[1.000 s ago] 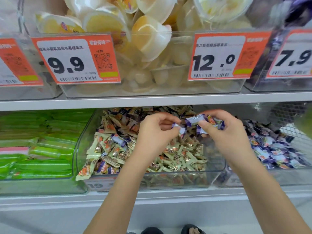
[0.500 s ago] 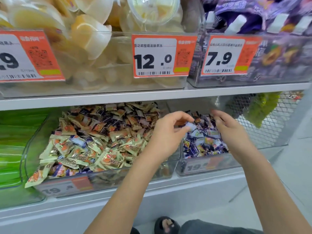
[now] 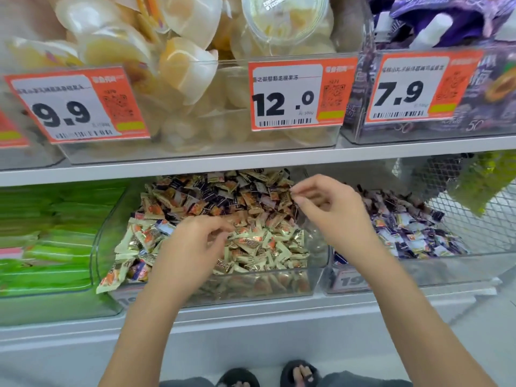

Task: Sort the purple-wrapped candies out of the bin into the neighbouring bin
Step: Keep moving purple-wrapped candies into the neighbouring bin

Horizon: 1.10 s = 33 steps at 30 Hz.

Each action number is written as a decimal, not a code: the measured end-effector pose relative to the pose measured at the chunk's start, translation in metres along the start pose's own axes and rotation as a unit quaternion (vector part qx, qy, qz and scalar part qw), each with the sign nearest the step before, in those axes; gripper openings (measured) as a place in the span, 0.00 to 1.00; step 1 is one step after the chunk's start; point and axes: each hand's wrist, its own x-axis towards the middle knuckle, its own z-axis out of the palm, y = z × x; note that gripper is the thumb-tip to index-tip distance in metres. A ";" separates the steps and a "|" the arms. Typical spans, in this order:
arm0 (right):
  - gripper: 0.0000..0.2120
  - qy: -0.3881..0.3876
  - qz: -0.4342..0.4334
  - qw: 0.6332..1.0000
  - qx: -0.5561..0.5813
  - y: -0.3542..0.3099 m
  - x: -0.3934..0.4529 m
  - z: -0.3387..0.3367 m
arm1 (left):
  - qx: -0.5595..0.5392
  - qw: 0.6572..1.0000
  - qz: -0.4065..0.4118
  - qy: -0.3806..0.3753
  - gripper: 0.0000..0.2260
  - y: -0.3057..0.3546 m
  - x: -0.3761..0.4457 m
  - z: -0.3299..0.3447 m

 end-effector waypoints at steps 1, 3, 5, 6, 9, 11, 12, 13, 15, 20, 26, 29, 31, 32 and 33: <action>0.08 -0.047 -0.005 0.999 0.008 -0.007 0.001 0.017 | 0.008 1.000 -0.017 0.019 0.08 -0.012 -0.006 -0.009; 0.10 -0.142 -0.022 0.989 0.015 -0.020 0.004 0.053 | 0.036 0.997 -0.051 0.045 0.08 -0.034 -0.015 -0.027; 0.16 -0.225 -0.054 0.973 0.002 -0.031 0.010 0.087 | 0.046 0.993 -0.092 0.050 0.09 -0.055 -0.021 -0.042; 0.20 -0.271 -0.066 0.960 -0.020 -0.035 0.014 0.103 | 0.044 0.992 -0.109 0.044 0.09 -0.063 -0.023 -0.047; 0.33 -0.435 -0.085 0.885 -0.144 -0.039 0.025 0.147 | 0.021 0.991 -0.124 0.041 0.09 -0.080 -0.027 -0.054; 0.35 -0.461 -0.097 0.858 -0.205 -0.031 0.026 0.165 | 0.001 0.993 -0.110 0.048 0.09 -0.084 -0.028 -0.057; 0.32 -0.439 -0.096 0.867 -0.215 -0.025 0.026 0.167 | -0.002 0.994 -0.103 0.048 0.09 -0.086 -0.028 -0.057; 0.27 -0.406 -0.099 0.883 -0.215 -0.019 0.029 0.166 | -0.002 0.994 -0.098 0.045 0.10 -0.089 -0.029 -0.058; 0.18 -0.353 -0.089 0.906 -0.216 -0.006 0.037 0.154 | -0.003 0.995 -0.094 0.031 0.11 -0.092 -0.030 -0.059; 0.23 -0.263 -0.039 0.901 -0.343 0.008 0.060 0.126 | 0.002 0.997 -0.082 -0.016 0.13 -0.093 -0.032 -0.059; 0.26 -0.248 -0.094 0.941 -0.210 -0.030 0.049 0.129 | 0.037 0.992 -0.092 -0.073 0.19 -0.092 -0.033 -0.063; 0.29 -0.374 -0.128 0.899 -0.191 -0.038 0.038 0.158 | 0.046 0.990 -0.102 -0.085 0.21 -0.091 -0.030 -0.061; 0.44 -0.413 -0.116 0.870 -0.244 -0.030 0.037 0.175 | 0.065 0.989 -0.095 -0.088 0.19 -0.090 -0.027 -0.057; 0.49 -0.415 -0.104 0.870 -0.247 -0.027 0.038 0.181 | 0.078 0.989 -0.094 -0.084 0.17 -0.089 -0.026 -0.055; 0.51 -0.411 -0.097 0.873 -0.243 -0.025 0.040 0.187 | 0.095 0.988 -0.098 -0.076 0.15 -0.087 -0.024 -0.052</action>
